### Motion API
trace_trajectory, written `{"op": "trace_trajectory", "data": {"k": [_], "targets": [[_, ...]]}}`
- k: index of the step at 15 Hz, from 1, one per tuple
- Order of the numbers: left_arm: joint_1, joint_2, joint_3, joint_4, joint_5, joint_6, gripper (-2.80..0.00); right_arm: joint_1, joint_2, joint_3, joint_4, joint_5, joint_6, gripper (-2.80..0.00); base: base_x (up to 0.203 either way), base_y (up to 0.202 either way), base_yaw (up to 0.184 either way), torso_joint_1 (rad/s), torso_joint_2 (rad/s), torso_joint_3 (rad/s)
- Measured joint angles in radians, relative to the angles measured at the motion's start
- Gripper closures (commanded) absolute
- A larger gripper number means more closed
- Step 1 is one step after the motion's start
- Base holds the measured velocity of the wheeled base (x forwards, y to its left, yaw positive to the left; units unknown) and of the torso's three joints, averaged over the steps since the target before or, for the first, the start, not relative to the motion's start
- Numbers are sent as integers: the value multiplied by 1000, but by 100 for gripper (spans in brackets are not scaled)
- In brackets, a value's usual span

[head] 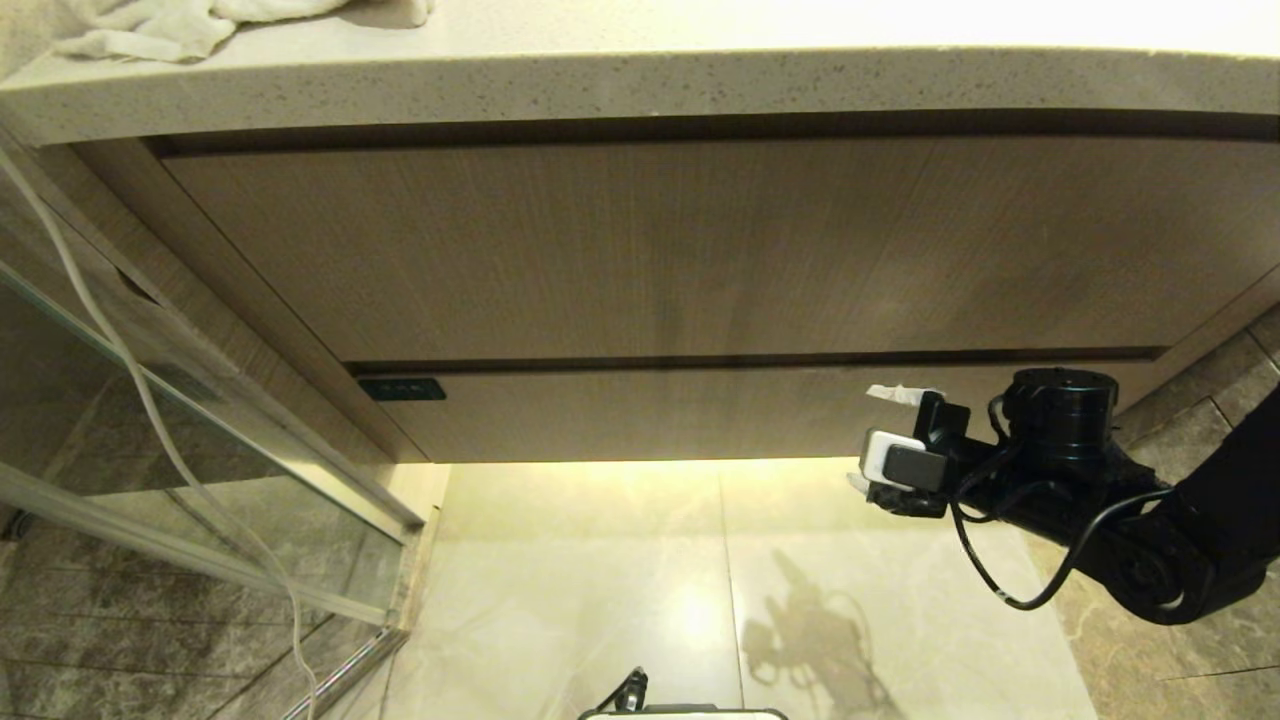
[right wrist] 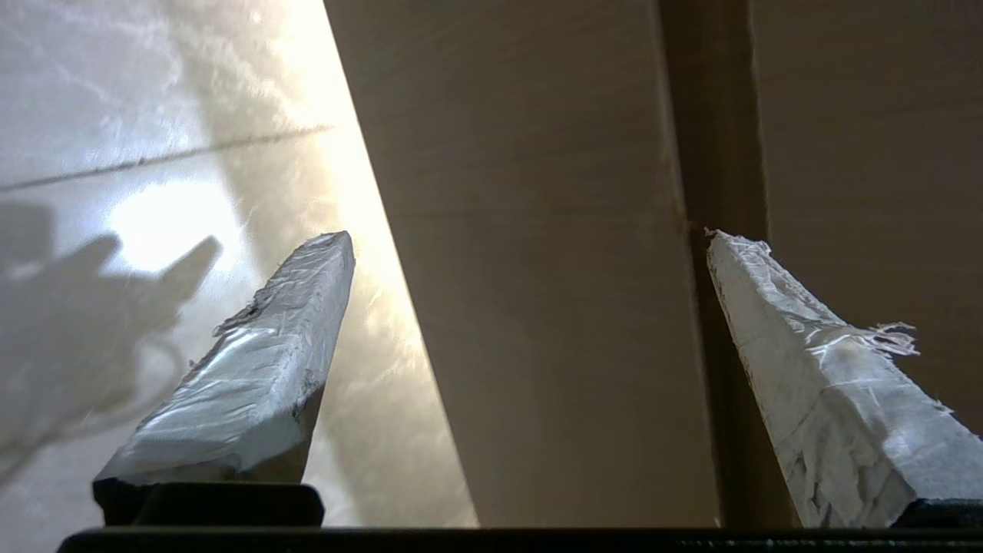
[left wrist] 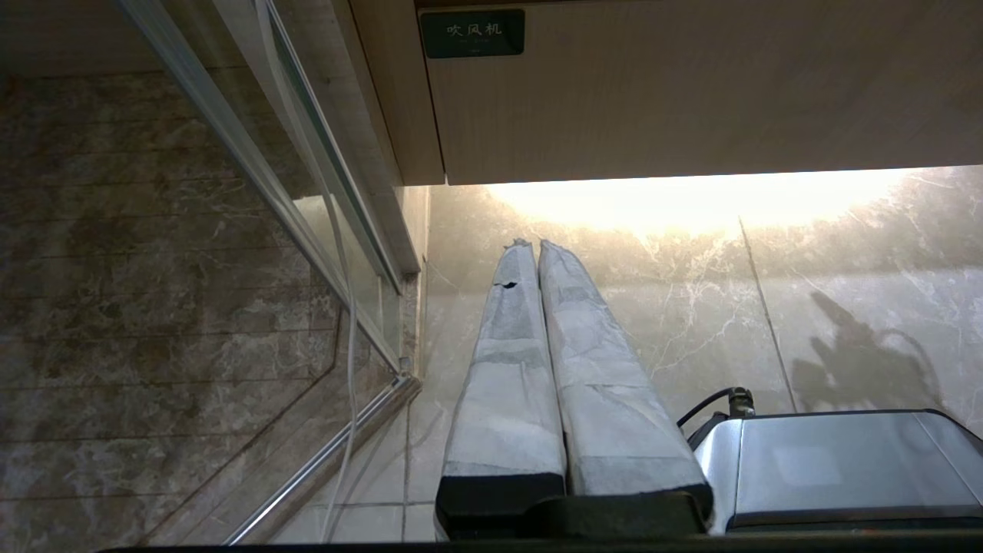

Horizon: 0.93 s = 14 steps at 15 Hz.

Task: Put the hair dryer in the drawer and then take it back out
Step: Pull open the drawer

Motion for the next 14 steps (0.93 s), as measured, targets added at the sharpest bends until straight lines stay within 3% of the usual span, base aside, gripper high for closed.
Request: {"op": "trace_trajectory", "data": {"k": [3, 14], "targets": [[0, 0, 0, 0, 0, 0, 0, 0, 39, -12, -83, 22, -17, -280, 0, 0, 0, 0, 0, 0], [0, 0, 0, 0, 0, 0, 0, -9, 145, -158, -63, 11, 9, -280, 0, 0, 0, 0, 0, 0]]}}
